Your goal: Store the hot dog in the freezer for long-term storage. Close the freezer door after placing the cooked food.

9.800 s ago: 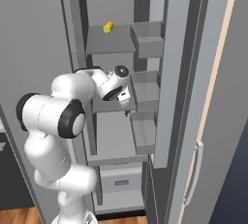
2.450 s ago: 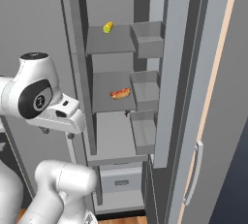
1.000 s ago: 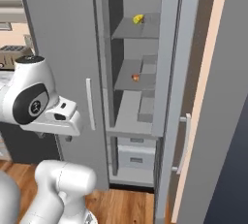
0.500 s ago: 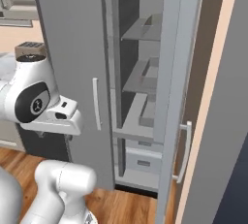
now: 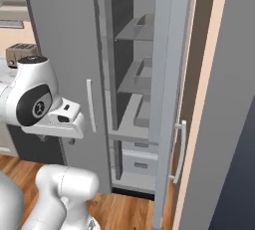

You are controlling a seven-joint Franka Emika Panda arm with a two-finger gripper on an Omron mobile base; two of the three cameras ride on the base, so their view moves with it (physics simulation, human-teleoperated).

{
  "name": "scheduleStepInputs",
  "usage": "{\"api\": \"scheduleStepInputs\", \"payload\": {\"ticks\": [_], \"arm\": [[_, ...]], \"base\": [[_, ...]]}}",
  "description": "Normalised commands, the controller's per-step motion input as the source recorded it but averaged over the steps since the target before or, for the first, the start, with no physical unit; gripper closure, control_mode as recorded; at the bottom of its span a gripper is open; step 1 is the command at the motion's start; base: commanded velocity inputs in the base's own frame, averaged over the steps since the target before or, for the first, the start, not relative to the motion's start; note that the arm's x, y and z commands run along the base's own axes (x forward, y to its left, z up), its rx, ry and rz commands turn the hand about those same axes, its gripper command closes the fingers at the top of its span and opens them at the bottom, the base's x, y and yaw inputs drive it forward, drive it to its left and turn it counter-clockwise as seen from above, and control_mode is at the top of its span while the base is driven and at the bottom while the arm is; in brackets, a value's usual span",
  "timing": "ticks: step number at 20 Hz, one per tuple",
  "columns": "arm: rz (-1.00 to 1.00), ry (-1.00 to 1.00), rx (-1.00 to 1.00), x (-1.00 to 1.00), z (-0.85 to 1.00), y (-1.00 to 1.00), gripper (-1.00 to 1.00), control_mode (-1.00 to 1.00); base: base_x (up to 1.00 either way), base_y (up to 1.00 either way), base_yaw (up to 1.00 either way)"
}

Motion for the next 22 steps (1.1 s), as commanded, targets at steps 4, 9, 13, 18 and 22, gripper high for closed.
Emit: {"api": "scheduleStepInputs", "payload": {"ticks": [4,9,13,18,22], "arm": [[0.0,0.0,0.0,0.0,0.0,0.0,-1.0,1.0],[0.0,0.0,0.0,0.0,0.0,0.0,-1.0,1.0],[0.0,0.0,0.0,0.0,0.0,0.0,-1.0,1.0],[0.0,0.0,0.0,0.0,0.0,0.0,-1.0,1.0],[0.0,0.0,0.0,0.0,0.0,0.0,-1.0,1.0]], "base": [[-0.23,-0.39,0.0],[-0.39,-0.37,0.0],[-0.54,-0.25,-0.01],[-0.23,-0.12,-0.01],[0.05,-0.21,0.0]]}}
